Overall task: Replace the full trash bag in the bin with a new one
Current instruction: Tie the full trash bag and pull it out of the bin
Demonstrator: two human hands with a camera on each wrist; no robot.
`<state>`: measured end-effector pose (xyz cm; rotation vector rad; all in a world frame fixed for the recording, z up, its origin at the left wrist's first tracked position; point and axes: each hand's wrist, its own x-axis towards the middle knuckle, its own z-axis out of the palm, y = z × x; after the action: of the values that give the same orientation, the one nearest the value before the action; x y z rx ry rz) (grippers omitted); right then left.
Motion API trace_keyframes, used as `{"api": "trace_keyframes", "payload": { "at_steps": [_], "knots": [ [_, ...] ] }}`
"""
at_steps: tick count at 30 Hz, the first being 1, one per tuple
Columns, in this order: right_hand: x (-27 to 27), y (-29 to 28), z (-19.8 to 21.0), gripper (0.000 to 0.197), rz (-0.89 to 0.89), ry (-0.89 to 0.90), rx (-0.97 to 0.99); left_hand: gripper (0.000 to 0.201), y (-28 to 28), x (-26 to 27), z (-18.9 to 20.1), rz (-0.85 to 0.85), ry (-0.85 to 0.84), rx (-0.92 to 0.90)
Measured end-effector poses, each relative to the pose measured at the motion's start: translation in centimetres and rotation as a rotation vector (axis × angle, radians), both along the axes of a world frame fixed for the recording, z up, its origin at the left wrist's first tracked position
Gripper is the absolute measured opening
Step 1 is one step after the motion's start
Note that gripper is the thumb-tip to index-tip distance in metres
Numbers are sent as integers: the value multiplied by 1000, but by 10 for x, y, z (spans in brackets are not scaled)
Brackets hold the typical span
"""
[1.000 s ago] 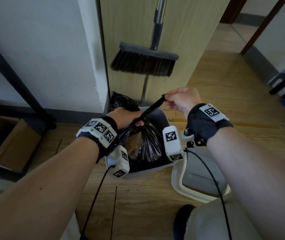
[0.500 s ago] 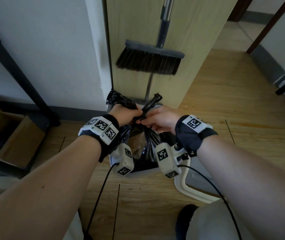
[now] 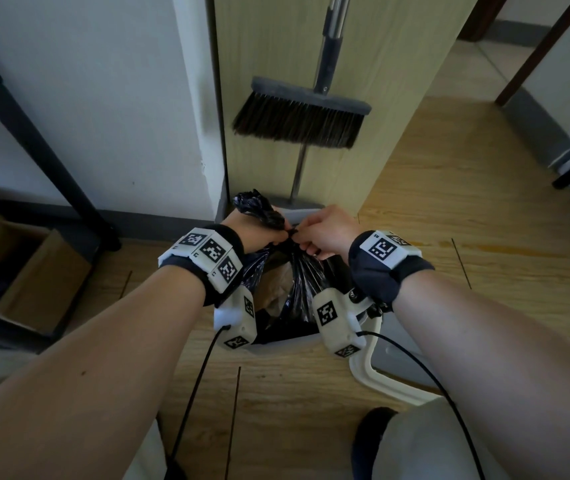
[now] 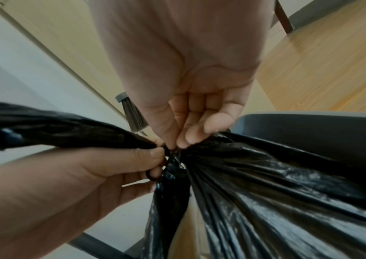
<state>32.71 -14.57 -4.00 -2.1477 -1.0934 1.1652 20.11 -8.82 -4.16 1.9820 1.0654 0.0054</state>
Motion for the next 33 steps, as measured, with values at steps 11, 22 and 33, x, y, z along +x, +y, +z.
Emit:
{"api": "trace_keyframes", "payload": {
  "at_steps": [11, 22, 33],
  "knots": [
    [2, 0, -6, 20, 6, -67, 96, 14, 3, 4, -6, 274, -93, -292],
    [-1, -3, 0, 14, 55, -71, 104, 33, 8, 0, -13, 360, -188, -401],
    [3, -2, -3, 17, 49, -118, 50, 16, 8, -1, -16, 346, -168, -355]
  ]
}}
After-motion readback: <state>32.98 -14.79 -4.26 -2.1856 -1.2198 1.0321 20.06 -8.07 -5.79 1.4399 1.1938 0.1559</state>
